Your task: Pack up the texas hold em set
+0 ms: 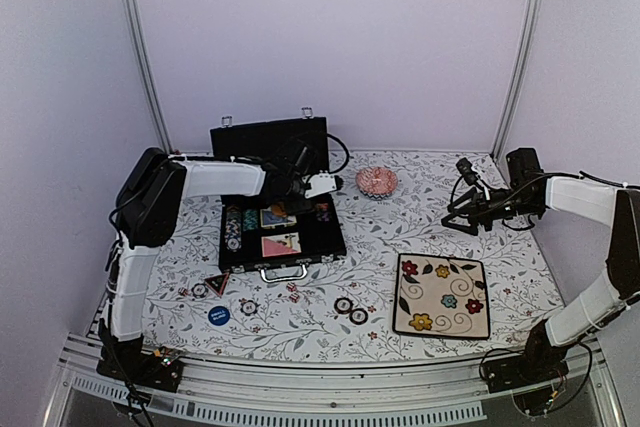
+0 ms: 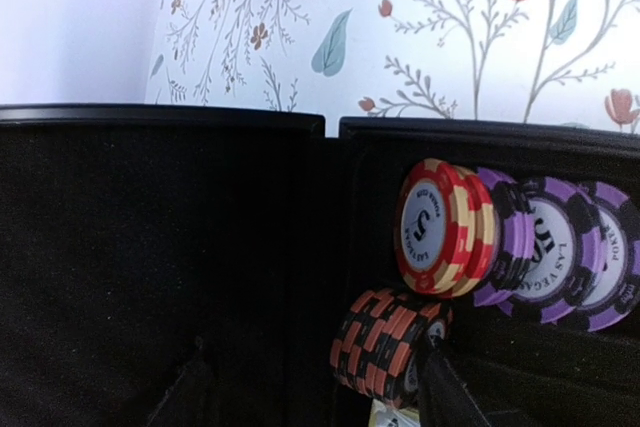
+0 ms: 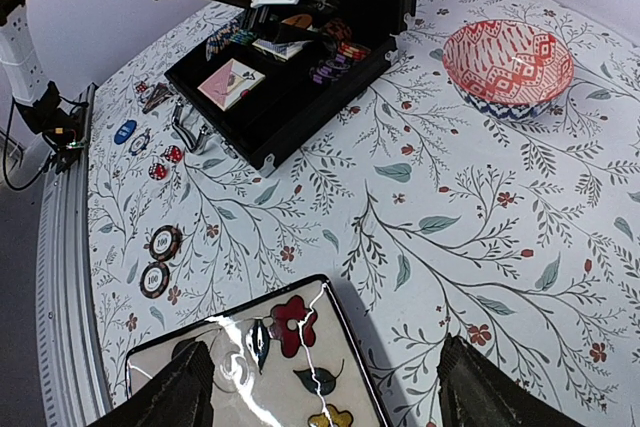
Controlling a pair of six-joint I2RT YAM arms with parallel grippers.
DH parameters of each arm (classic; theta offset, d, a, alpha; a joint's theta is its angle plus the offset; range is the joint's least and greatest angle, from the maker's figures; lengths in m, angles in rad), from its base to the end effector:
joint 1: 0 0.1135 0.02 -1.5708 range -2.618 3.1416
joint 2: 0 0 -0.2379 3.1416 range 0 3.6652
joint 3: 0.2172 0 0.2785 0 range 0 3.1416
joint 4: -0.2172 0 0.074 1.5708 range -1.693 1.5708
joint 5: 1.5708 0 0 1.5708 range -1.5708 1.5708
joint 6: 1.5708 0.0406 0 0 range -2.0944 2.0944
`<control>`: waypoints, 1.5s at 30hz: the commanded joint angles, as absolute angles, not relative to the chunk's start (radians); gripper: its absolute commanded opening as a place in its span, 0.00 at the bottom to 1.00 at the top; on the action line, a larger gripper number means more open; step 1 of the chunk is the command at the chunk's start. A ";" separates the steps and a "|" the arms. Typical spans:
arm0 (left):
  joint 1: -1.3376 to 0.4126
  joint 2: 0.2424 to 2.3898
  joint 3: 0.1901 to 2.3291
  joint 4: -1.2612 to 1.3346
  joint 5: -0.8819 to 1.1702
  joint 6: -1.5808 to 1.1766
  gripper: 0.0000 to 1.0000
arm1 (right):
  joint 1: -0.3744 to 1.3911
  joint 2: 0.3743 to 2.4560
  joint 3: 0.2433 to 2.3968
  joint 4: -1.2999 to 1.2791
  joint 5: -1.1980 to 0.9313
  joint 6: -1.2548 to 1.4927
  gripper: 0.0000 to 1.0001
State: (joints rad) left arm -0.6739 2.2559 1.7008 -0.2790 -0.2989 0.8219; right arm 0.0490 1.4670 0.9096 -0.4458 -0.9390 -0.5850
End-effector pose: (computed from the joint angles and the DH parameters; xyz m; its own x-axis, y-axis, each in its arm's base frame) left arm 0.4052 -0.3083 0.1218 -0.0705 0.9521 -0.2977 0.7247 0.2539 0.6406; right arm 0.3086 0.0479 0.1746 -0.4469 -0.3484 -0.8239 -0.8504 0.4513 0.2704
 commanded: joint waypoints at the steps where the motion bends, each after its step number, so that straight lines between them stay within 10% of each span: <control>1: -0.666 2.176 1.697 -0.334 -0.304 0.787 0.68 | 0.044 1.463 0.925 -0.454 -0.947 -0.599 0.78; 16: -0.913 1.764 1.557 -0.654 -0.061 0.410 0.67 | 0.044 1.470 0.930 -0.461 -0.972 -0.606 0.77; 45: -1.128 2.109 1.571 -0.752 0.115 0.418 0.63 | 0.045 1.473 0.931 -0.466 -0.973 -0.612 0.77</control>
State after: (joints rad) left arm -1.1343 2.0769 1.5707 -0.8082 0.1246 0.3725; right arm 0.0490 1.4750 0.9096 -0.4530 -0.9539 -0.6029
